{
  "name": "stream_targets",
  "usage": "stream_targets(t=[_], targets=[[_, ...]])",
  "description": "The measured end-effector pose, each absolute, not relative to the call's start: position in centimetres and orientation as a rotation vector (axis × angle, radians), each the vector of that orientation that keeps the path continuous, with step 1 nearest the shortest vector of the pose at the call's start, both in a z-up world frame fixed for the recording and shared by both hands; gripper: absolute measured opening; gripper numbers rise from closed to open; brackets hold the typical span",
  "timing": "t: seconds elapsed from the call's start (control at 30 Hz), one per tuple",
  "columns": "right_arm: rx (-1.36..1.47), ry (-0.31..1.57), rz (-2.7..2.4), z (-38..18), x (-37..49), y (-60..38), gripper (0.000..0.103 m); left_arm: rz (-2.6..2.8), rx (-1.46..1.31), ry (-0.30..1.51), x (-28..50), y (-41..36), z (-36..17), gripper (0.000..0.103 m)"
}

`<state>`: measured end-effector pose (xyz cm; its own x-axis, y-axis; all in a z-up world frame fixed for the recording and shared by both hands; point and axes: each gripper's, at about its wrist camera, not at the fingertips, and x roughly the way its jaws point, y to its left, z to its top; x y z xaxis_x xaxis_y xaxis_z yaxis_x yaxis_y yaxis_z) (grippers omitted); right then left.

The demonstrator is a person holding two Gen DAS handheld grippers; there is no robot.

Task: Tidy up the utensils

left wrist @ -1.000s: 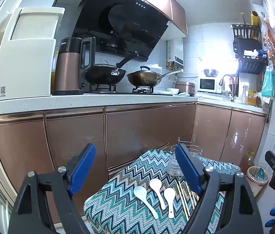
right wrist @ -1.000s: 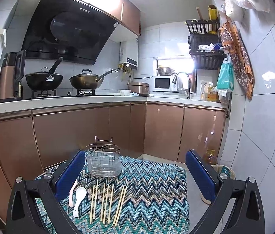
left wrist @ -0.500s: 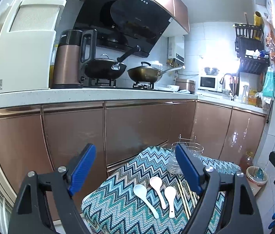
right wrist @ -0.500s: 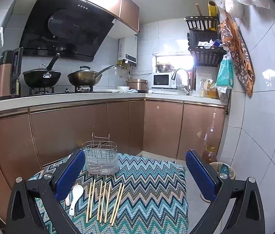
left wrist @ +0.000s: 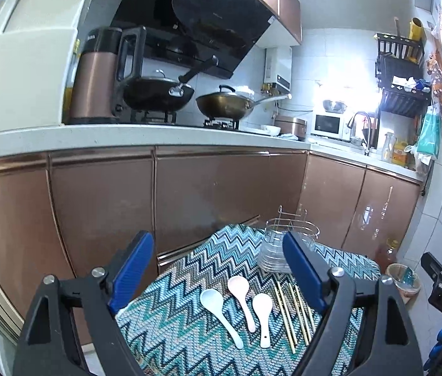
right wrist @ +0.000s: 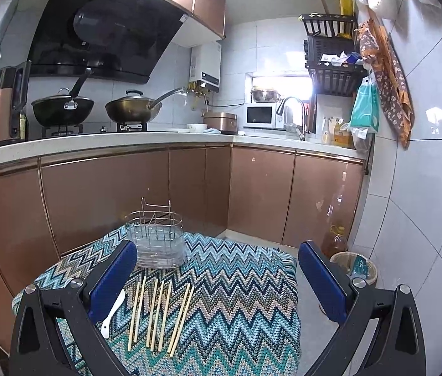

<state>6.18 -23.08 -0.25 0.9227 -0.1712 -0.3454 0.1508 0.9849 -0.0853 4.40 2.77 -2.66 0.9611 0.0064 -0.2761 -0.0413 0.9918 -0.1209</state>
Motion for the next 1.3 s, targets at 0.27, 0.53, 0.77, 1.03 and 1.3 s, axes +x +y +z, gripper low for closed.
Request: stream_targets(t=[0.27,0.53,0.77,1.03,1.3], targets=[[-0.038,0.463,-0.121,-2.2,9.1,-24.6,0.103,-0.022,-0.154,0.438,8.6,2.7,-5.2,0.086],[0.037,0.72,0.003,-7.5,15.0,-26.9,0.098,-0.187,-0.265,0.71,16.4,3.3,-9.8,0.085],[0.292,1.01,0.224,-13.6,21.7,-30.4,0.053,-0.316,-0.325,0.932,25.6,3.7,-14.0,0.065],[0.332,1.234,0.254,-18.0,29.2,-30.5,0.032,-0.373,-0.33,1.094,32.1,3.2,-18.1,0.048],[0.275,1.358,0.193,-21.1,33.6,-31.0,0.021,-0.382,-0.286,1.183,35.2,3.0,-20.5,0.039]])
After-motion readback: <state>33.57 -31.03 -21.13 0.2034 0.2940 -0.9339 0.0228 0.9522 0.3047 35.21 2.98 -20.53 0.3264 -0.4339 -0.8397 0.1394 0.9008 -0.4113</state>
